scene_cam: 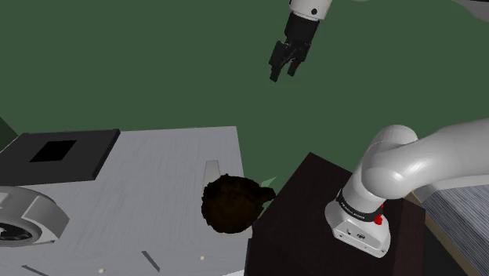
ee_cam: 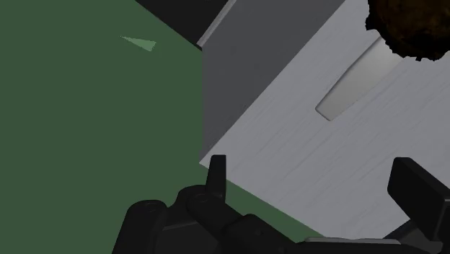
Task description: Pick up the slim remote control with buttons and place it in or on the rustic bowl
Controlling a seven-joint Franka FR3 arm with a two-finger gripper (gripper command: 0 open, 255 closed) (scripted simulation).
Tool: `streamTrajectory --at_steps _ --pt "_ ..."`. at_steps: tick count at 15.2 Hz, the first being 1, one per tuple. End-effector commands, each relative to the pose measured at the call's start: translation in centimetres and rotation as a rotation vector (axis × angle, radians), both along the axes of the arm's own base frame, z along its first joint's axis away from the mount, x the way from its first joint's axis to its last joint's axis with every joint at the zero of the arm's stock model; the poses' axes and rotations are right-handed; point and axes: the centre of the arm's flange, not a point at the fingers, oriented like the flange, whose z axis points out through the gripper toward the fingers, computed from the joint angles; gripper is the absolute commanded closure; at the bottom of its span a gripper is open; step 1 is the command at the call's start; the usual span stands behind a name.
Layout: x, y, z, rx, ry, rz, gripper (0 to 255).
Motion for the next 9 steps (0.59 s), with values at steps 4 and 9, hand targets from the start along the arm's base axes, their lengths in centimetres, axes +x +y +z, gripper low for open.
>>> streamTrajectory --at_steps 4,9 --pt "0.7 2.8 -2.9 -0.004 0.020 -0.066 0" --pt "2.2 7.3 -7.9 -0.012 0.053 -0.175 0"
